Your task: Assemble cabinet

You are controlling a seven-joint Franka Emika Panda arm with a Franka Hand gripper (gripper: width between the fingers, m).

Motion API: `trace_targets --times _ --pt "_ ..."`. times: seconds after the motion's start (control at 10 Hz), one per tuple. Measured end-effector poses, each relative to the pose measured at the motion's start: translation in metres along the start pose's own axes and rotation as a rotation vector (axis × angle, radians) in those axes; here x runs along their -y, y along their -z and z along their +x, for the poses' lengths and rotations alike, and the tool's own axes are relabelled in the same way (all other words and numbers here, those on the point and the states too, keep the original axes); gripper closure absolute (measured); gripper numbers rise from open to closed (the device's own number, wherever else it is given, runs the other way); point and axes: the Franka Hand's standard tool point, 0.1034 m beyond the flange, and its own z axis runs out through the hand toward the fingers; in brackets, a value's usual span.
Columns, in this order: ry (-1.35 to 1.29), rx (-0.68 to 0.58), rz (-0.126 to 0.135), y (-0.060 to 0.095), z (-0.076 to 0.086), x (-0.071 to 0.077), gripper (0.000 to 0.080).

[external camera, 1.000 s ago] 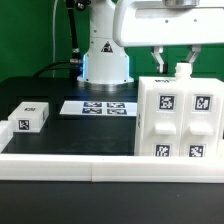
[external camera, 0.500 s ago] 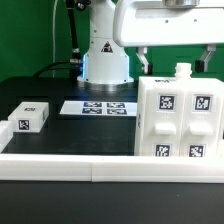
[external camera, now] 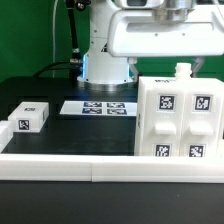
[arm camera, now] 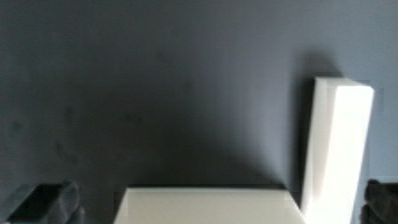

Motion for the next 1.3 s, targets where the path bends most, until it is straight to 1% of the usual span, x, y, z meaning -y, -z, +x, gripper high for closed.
trace_targets --times 0.4,0.5,0.6,0.8,1.0,1.1,1.3 --pt "0.001 -0.003 0.0 0.001 0.002 -0.001 0.0002" --pt "0.003 -0.003 -0.002 0.001 0.002 -0.007 0.0002" --pt "-0.005 0.002 -0.007 -0.003 -0.003 -0.021 0.0002" --pt "-0.008 0.01 -0.018 -0.014 -0.02 -0.058 0.0002" --pt "0.0 0.016 -0.026 -0.025 -0.034 -0.104 0.0002" --pt "-0.007 0.021 -0.026 -0.028 -0.037 -0.118 0.0002" --pt "-0.012 0.02 -0.027 -0.027 -0.038 -0.128 0.0002"
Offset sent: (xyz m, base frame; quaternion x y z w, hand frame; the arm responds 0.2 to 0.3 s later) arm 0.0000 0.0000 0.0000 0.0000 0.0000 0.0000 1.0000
